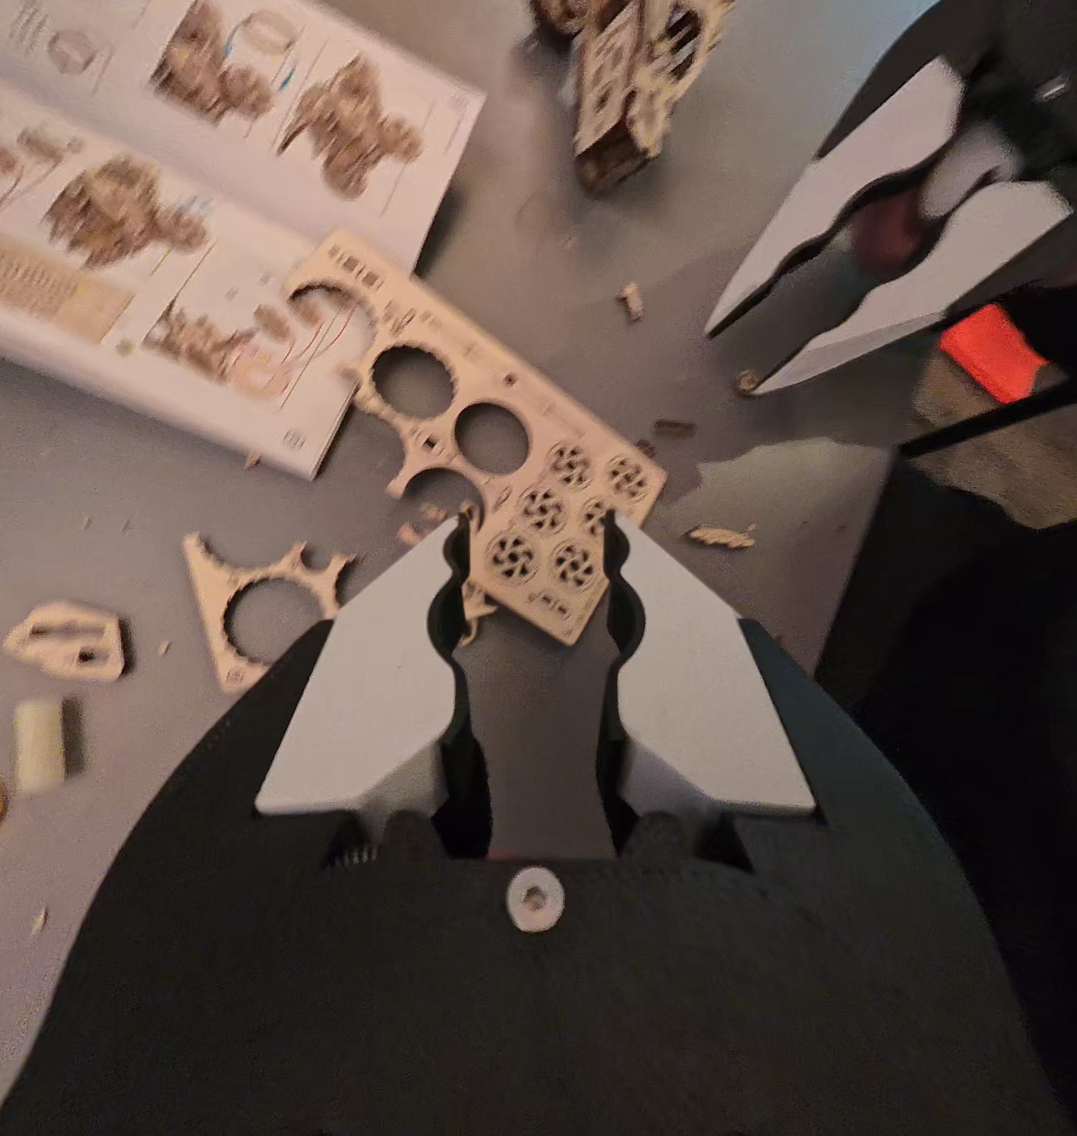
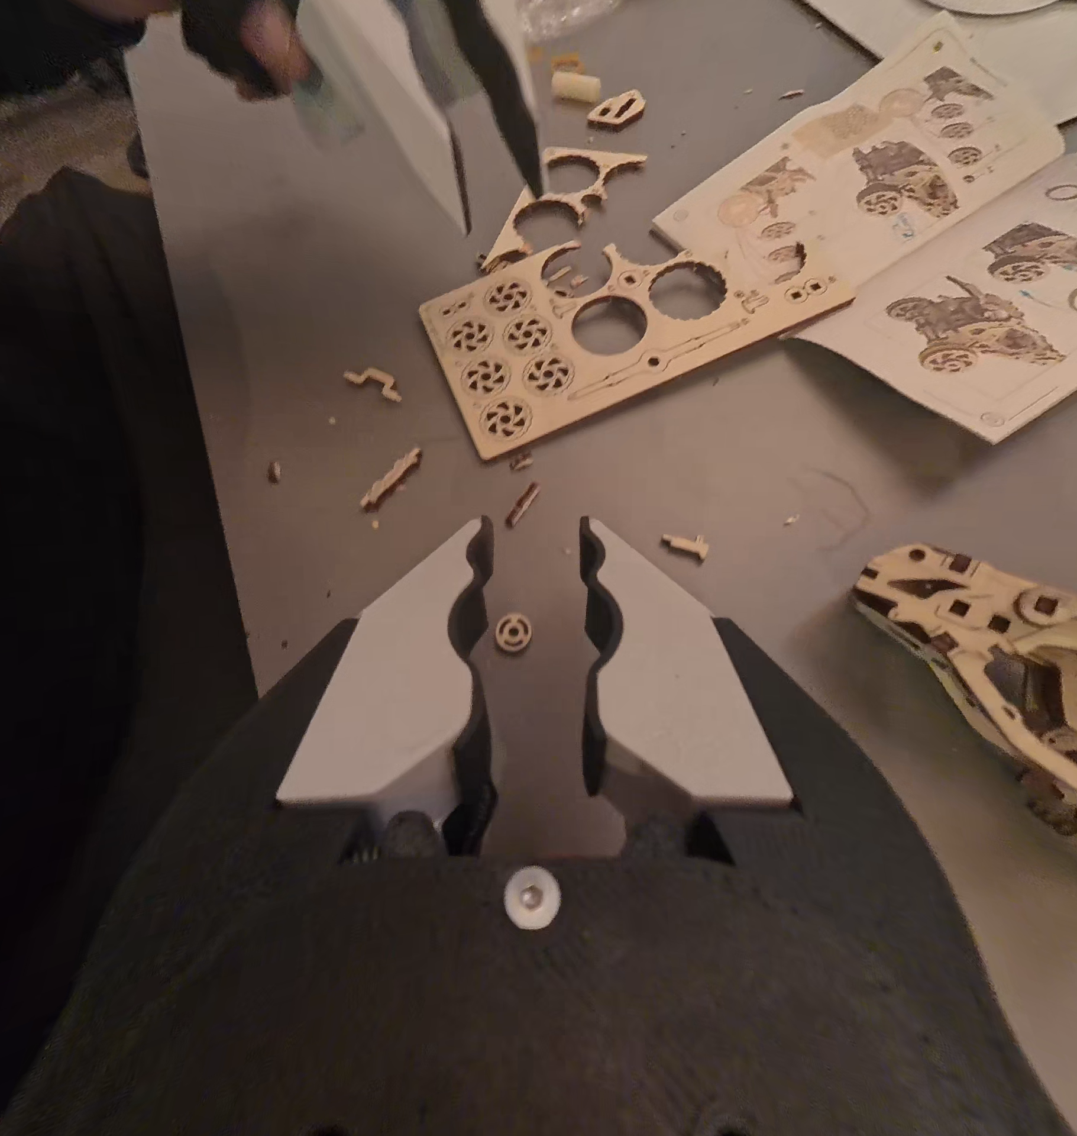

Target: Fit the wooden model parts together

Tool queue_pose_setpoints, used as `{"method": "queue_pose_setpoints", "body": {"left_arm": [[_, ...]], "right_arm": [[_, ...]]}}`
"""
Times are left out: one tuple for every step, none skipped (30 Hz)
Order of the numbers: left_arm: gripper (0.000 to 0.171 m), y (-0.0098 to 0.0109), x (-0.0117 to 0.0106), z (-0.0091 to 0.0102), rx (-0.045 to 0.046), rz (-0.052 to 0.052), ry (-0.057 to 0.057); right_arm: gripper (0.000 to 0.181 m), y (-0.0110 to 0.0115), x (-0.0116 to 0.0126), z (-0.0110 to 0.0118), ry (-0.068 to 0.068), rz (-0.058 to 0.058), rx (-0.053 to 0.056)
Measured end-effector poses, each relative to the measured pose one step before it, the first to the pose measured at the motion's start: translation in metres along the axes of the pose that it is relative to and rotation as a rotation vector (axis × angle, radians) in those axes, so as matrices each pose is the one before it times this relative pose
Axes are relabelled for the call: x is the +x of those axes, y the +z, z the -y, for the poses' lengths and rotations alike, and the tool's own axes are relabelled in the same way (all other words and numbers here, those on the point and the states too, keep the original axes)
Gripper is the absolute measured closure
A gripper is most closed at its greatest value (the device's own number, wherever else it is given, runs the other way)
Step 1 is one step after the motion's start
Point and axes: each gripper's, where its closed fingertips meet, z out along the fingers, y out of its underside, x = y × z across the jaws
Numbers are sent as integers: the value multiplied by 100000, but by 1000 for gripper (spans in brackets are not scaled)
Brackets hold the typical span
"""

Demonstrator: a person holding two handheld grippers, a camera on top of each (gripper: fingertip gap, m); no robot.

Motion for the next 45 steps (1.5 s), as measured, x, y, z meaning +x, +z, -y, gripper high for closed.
{"method": "queue_pose_setpoints", "body": {"left_arm": [[129,-110,-676,-711,-428,3576,-2758],[125,-109,-586,-492,600,2416,-3526],[121,-117,-483,-249,1732,1324,-4210],[118,-58,-146,-65,2629,-1103,-4083],[119,83,304,-56,2089,-3897,-3884],[118,213,225,-251,155,-3040,-3915],[115,300,-51,-304,-663,-982,-2309],[113,334,123,-162,0,-2159,-1834],[114,274,237,23,901,-3147,-3518],[114,199,266,167,1665,-3281,-3911],[117,241,250,41,913,-3007,-3108],[118,124,-24,54,1034,-686,-2407],[117,-33,71,139,1180,-1081,-1270],[115,10,132,53,355,-1717,-1669],[114,-15,97,127,894,-1747,-2212],[110,-5,176,202,1774,-2413,-2914],[108,35,175,151,1799,-2328,-2425],[109,22,76,103,1501,-1700,-1978],[108,-49,367,286,2564,-3397,-2199],[113,-261,664,686,4929,-4790,-1150],[126,-372,979,954,6597,-6828,-1674],[138,-202,1686,872,5892,-12281,-3634],[142,240,942,301,2757,-8265,-4755],[146,440,-6,-357,-570,-1407,-1126],[129,608,-882,-914,-4303,5195,-600],[116,660,-278,-728,-3078,2180,146],[106,499,129,-174,209,-367,-701],[102,259,105,1,491,-651,-1265],[100,96,-75,-28,-418,403,-614],[108,-38,-227,-207,-2049,1712,997],[123,-74,-252,-350,-3206,2211,2836],[142,-26,-155,-306,-2549,1406,1548],[148,-22,-240,-82,-696,1357,-956],[153,-101,-273,16,24,1322,-574],[157,-140,-108,45,457,157,489],[161,-214,-32,170,1174,-98,881],[164,-265,205,320,2063,-1500,1216],[166,-277,213,286,1504,-1563,1102],[168,-293,-31,199,629,65,785],[171,-335,67,378,1972,-382,936],[171,-271,509,461,2591,-3492,-275],[171,-153,491,425,2639,-3263,-1204],[171,-53,383,237,1432,-2080,-522],[171,140,425,-68,-445,-1778,1377],[171,332,505,-272,-1566,-1582,2160]], "right_arm": [[156,368,311,339,2612,-672,-665],[156,438,325,314,2579,-563,-782],[155,508,217,378,1931,30,-273],[154,529,325,365,2058,-590,-522],[154,584,101,408,680,352,-211],[155,673,-137,277,-912,1380,-747],[156,655,148,94,-709,-514,-1856],[157,597,58,24,-820,-348,-2007],[159,531,-291,4,-677,1743,-2003],[161,436,-84,-23,-85,262,-1864],[163,346,20,-73,-806,-779,-1672],[166,162,151,-97,-1108,-1807,-1365],[169,-11,180,-1,-1325,-1602,-372],[172,-27,156,-83,-225,-768,-695],[173,-7,36,-29,277,289,-107],[173,-20,55,-25,110,192,-57],[174,-46,95,-53,-114,-246,-194],[174,-60,103,-53,-25,-256,-230],[175,-97,187,-66,119,-750,-101],[175,-145,228,-13,-69,-881,562],[178,-144,-81,1,213,1202,930],[181,-21,-306,83,1429,2689,1404],[181,134,-33,-87,320,109,288],[181,123,54,-95,-1209,-1101,210],[181,170,-30,-308,-1031,-410,-1592],[181,24,-13,61,-186,-708,814],[181,10,-8,14,-668,-800,-18],[181,1,5,3,-1125,-889,-242],[181,10,-6,1,-666,-515,-144],[181,10,-47,11,-107,137,69],[181,27,-75,13,403,732,318],[181,-15,-23,-5,156,501,248],[181,-78,133,-4,33,-396,313],[181,-162,131,144,5,-315,1159],[180,-269,109,272,666,77,1848],[178,-355,67,345,1362,673,2151],[175,-421,68,470,2148,1034,2854],[170,-427,60,498,2549,1218,2809],[162,-447,246,549,3141,214,3188],[152,-425,207,635,3868,876,3945],[147,-445,138,777,4997,1677,5082],[142,-392,154,756,4952,1570,5057],[139,-218,-46,546,2834,1949,3488],[137,-11,-439,393,2342,3982,2430],[137,45,-729,613,4728,6388,3845]]}}
